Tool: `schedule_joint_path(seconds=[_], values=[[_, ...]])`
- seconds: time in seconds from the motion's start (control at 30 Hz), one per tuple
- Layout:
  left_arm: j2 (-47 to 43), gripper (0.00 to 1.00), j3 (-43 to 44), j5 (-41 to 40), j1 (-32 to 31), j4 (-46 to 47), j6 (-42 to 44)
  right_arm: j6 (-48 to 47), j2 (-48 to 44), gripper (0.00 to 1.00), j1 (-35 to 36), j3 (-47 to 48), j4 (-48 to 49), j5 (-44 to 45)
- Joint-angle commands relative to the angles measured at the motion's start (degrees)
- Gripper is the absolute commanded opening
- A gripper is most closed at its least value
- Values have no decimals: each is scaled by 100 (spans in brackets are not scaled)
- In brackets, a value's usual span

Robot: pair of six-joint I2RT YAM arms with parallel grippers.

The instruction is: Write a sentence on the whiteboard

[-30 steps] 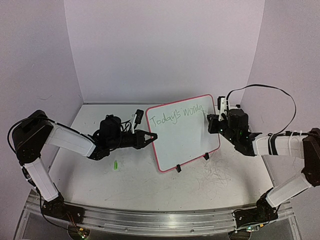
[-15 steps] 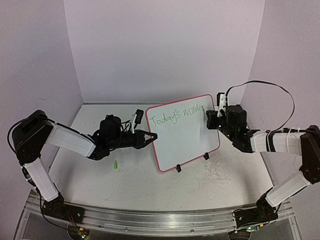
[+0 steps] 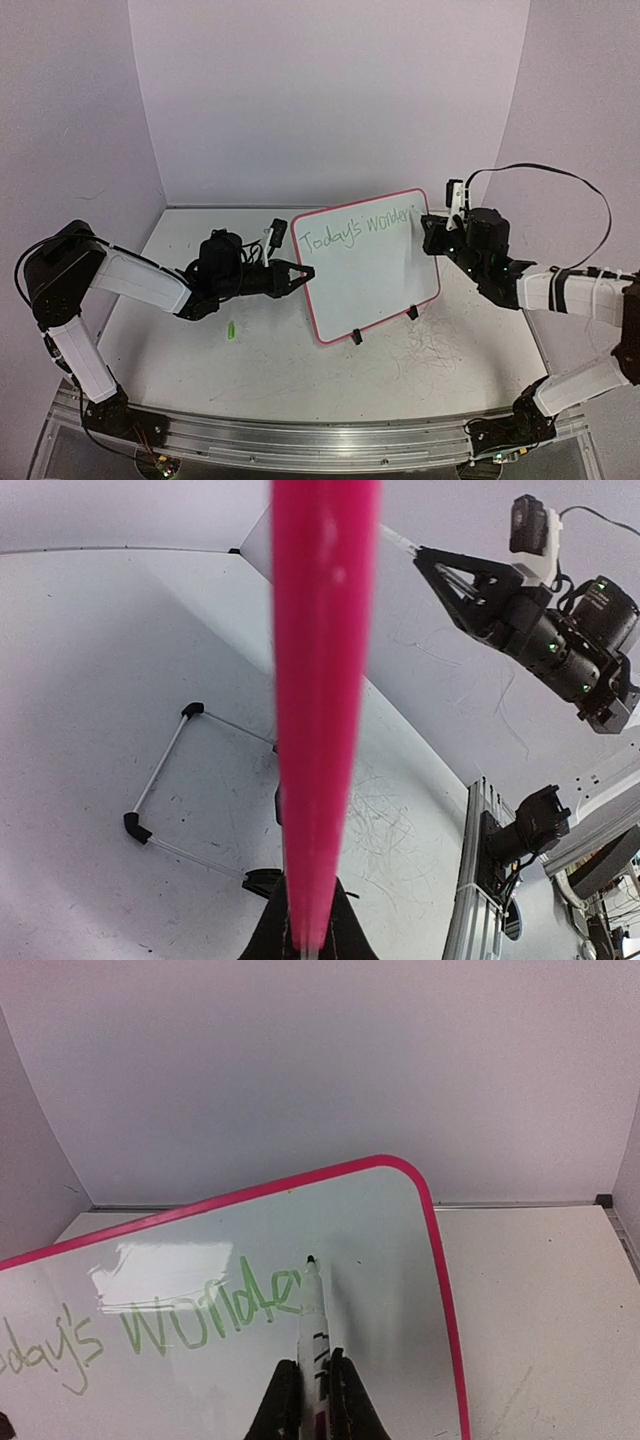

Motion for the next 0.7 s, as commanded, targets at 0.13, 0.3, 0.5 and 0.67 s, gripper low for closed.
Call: schedule_joint_path(seconds=[0.13,0.3,0.5,0.67], values=[[-278,0,-48,64,1,-7,60,-75,-235,0,-101,-82,-15,-168],[-301,0,-65,39,0,-8,75,-110,4,0,-147,85,16,-317],[-286,0,-62,63,0,-6,41,-53,127,0,-218,102,139,-391],[-279,0,-36,86,0,-6,42,-76,273,0,-252,208,185,-424]])
